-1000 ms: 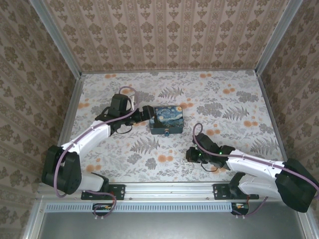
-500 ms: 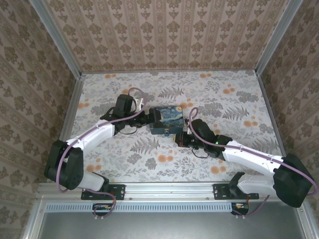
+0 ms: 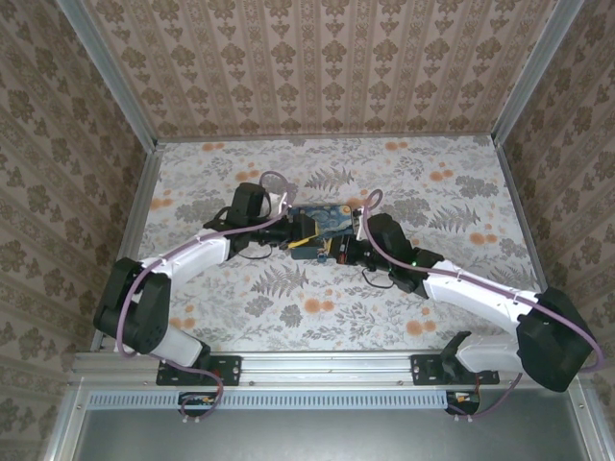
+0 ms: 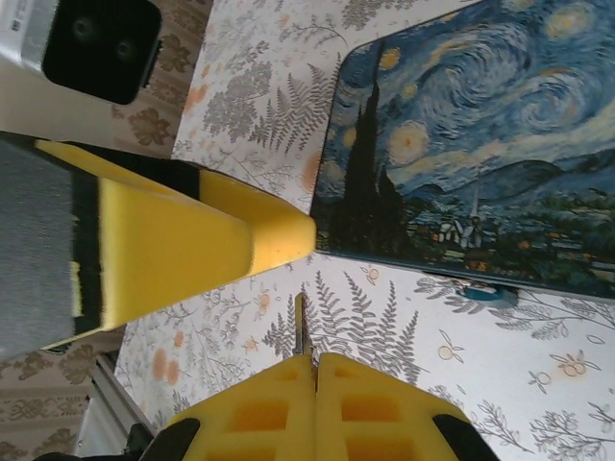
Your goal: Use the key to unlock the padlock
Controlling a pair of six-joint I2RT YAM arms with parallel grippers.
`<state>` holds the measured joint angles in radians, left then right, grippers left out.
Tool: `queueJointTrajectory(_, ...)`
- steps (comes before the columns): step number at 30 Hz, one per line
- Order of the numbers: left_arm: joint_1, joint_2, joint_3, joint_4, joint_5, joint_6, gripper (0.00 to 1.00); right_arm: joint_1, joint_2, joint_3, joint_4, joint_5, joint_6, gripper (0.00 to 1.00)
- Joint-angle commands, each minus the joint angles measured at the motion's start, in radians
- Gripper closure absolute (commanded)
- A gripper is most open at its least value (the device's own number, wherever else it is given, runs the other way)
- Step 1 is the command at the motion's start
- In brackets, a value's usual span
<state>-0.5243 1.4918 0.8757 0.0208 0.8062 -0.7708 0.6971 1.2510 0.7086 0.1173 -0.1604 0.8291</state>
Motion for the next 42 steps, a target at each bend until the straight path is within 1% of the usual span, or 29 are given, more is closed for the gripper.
queueJointTrajectory(1,-0.009,0.012,0.037,0.054,0.027,-0.03,0.35,-0.004,0.018,0.033,0.043,-0.031,-0.004,1.0)
queueJointTrajectory(7,-0.026,0.02,0.039,0.088,0.021,-0.058,0.36,-0.004,0.028,0.037,0.064,-0.044,0.007,1.0)
queueJointTrajectory(15,-0.051,0.029,0.031,0.105,0.001,-0.071,0.44,-0.004,0.018,0.032,0.066,-0.047,0.011,1.0)
queueJointTrajectory(21,-0.067,0.039,0.042,0.111,-0.006,-0.076,0.51,-0.004,0.011,0.026,0.067,-0.045,0.011,1.0)
queueJointTrajectory(24,-0.072,0.042,0.048,0.11,-0.011,-0.077,0.56,-0.004,0.008,0.026,0.067,-0.046,0.009,1.0)
queueJointTrajectory(27,-0.077,0.042,0.049,0.11,-0.015,-0.079,0.58,-0.004,0.004,0.022,0.064,-0.041,0.009,1.0)
queueJointTrajectory(34,-0.082,0.041,0.043,0.11,-0.026,-0.084,0.68,-0.005,0.001,0.015,0.065,-0.037,0.008,1.0)
queueJointTrajectory(38,-0.085,0.04,0.044,0.11,-0.031,-0.084,0.77,-0.01,0.001,0.015,0.066,-0.037,0.01,1.0)
queueJointTrajectory(40,-0.086,0.04,0.044,0.11,-0.031,-0.085,0.8,-0.011,0.001,0.015,0.067,-0.037,0.009,1.0)
queueJointTrajectory(42,-0.089,0.04,0.045,0.111,-0.032,-0.085,0.85,-0.013,0.002,0.015,0.07,-0.04,0.012,1.0)
